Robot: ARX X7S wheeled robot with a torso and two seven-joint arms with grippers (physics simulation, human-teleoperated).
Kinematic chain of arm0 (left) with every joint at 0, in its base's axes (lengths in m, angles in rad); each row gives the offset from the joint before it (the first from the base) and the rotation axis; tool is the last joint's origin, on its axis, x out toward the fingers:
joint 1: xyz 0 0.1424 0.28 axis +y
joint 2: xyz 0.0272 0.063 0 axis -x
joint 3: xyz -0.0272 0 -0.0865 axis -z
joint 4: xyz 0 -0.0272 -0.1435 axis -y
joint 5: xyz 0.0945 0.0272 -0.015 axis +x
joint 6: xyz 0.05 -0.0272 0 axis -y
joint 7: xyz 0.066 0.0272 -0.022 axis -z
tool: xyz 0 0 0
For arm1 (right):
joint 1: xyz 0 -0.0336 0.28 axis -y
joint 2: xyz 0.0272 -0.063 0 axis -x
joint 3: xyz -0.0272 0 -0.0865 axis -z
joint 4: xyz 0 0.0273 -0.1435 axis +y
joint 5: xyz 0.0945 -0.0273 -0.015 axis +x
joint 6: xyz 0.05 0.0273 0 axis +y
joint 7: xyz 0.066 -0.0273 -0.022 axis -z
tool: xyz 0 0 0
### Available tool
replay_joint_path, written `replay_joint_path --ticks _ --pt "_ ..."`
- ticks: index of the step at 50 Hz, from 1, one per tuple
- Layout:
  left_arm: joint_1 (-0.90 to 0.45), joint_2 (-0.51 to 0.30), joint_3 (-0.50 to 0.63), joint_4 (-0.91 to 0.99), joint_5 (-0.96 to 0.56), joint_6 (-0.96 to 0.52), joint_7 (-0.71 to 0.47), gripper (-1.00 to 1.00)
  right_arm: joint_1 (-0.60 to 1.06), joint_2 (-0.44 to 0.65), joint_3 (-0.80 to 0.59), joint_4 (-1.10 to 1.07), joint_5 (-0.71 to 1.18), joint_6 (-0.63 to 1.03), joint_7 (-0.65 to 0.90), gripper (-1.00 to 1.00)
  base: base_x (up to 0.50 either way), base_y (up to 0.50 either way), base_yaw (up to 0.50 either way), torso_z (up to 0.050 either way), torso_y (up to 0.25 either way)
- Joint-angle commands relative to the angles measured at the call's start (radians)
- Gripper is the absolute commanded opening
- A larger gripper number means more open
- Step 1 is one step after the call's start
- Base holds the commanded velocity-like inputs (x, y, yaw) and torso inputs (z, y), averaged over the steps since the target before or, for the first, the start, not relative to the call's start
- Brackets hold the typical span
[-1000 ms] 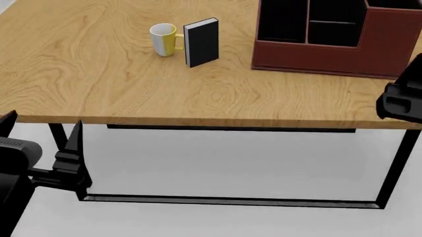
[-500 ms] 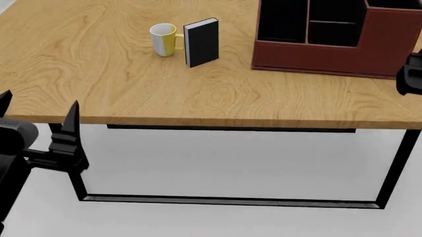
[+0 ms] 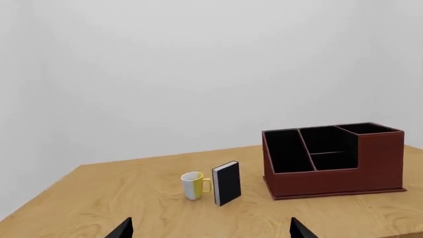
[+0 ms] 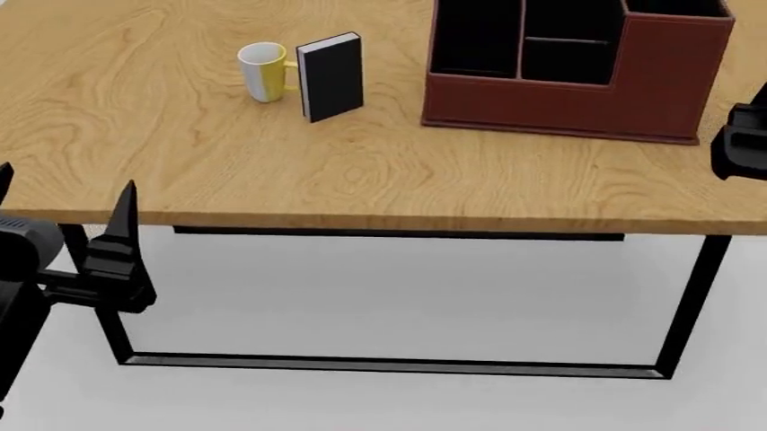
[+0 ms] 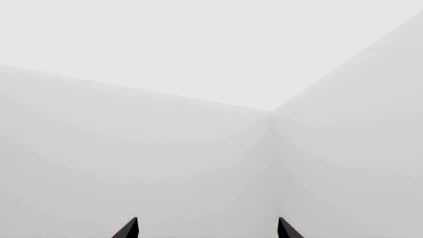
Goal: Pick up the book and place it in the back compartment of the caddy.
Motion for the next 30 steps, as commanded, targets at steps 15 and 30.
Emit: replay_joint_path --ticks 15,30 --pt "0.003 -0.004 0.008 0.004 -0.006 0.005 -0.009 1.0 -0.008 0.018 -0.004 0.001 0.015 -0.02 0.002 1.0 0.0 -0.31 0.0 0.0 0.0" --pt "0.002 -0.008 0.005 0.001 -0.015 0.008 -0.01 1.0 0.005 0.021 -0.015 0.002 0.01 -0.031 0.01 1.0 0.0 -0.25 0.0 0.0 0.0"
